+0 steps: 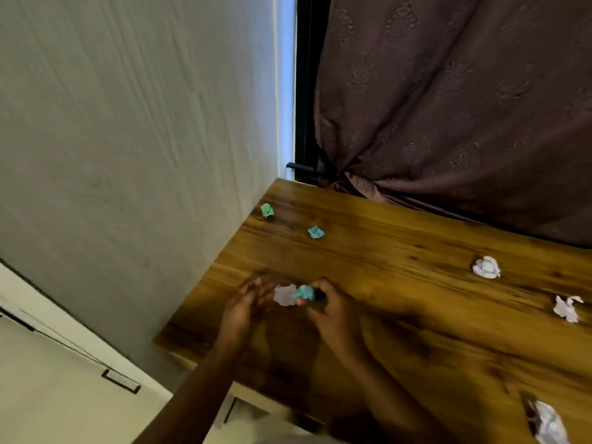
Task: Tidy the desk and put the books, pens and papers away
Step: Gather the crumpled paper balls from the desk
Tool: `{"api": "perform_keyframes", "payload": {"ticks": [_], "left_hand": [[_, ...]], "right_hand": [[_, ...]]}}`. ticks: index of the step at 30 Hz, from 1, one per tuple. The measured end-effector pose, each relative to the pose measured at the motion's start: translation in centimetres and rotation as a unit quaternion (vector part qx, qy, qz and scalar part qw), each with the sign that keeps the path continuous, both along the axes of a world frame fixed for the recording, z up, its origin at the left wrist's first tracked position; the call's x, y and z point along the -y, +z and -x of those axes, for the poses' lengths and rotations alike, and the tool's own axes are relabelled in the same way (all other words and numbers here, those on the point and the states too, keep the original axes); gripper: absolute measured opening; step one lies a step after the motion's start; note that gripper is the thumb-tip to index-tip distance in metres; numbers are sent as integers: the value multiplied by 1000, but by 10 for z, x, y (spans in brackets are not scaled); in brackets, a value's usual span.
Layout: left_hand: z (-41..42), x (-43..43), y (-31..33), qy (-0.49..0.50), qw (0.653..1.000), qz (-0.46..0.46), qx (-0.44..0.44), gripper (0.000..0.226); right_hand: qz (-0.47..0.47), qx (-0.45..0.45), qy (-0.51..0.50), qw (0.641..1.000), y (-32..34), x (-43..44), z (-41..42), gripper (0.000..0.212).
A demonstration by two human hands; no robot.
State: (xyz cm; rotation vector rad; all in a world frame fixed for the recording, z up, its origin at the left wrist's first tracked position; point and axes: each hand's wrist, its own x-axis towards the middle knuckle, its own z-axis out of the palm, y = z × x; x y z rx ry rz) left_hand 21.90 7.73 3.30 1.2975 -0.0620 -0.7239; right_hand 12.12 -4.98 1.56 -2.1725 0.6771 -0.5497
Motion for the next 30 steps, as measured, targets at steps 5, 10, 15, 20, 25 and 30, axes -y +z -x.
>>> {"api": "perform_keyframes", "payload": {"ticks": [5,10,15,20,25,30], "left_hand": [[-4,11,-4,5,964,169,-204,38],[-57,-7,-30,118,940,228,-226,31],[-68,-8,-33,85,943,242,-213,66],[-61,19,-29,53,928,275,-246,51],[-73,44,-22,152,907,270,-284,30],[-106,42,-38,123,914,322,-212,63]], "right_hand": [[245,-4,98,964,9,-41,-32,30],[178,-59,95,978,6,-5,-41,56],[108,-101,130,980,-13,13,-55,33],[30,-19,83,996,26,17,-97,26],[157,-131,273,940,43,11,-128,24],[-7,-15,127,992,38,79,-200,26]]}}
